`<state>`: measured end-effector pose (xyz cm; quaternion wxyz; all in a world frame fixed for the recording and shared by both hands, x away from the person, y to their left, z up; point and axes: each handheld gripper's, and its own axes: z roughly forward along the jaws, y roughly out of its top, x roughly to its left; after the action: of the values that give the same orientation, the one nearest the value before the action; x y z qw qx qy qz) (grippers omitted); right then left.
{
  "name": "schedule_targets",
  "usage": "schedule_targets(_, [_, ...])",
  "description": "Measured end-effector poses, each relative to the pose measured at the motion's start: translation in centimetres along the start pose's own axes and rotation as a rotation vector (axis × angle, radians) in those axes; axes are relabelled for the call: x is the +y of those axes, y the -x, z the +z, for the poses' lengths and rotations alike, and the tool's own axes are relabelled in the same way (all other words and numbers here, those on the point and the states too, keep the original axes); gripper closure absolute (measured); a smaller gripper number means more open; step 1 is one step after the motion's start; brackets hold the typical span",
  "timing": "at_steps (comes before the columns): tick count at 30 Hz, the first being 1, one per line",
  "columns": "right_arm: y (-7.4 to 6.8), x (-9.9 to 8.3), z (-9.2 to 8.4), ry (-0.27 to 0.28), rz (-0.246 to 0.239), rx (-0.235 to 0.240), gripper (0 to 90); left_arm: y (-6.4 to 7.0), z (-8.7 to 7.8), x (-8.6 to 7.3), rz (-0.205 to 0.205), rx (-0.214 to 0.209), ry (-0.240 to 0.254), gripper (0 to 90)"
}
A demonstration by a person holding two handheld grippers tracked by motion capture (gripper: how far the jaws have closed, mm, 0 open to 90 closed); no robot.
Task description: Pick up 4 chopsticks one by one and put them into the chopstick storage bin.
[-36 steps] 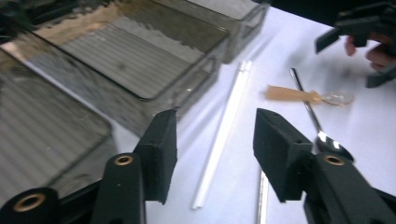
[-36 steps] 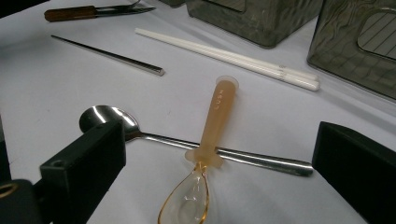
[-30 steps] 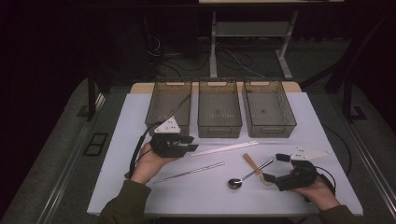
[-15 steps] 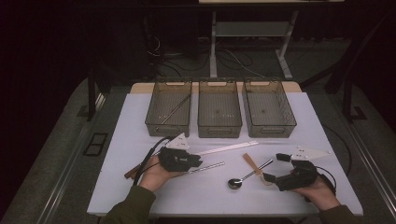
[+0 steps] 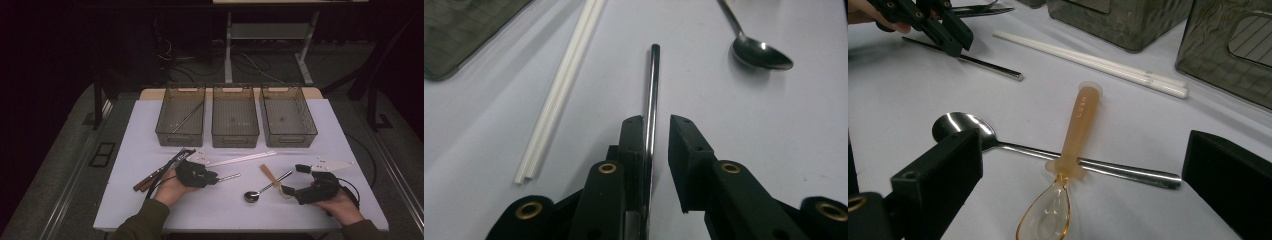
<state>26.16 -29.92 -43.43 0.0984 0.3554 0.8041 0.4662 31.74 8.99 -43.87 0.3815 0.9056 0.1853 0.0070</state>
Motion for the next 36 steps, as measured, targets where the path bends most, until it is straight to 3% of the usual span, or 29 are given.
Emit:
schedule_targets(9, [-0.01,0.0,0.0,0.0,0.0,0.0,2.8,-0.32,0.62,-0.32,0.011,-0.002,-0.018,77.8])
schedule_targets(23, [-0.02,0.0,0.1,-0.005,-0.001,0.001,2.8,-0.31,0.83,-0.67,0.022,-0.007,0.001,84.2])
schedule_targets(31, [-0.04,0.01,0.09,-0.004,-0.002,0.001,2.8,-0.62,0.78,-0.73,-0.025,-0.024,0.008,84.6])
schedule_targets(36, [-0.06,0.01,-0.01,-0.001,0.0,0.001,2.8,-0.49,0.77,-0.45,-0.053,-0.013,-0.004,84.5])
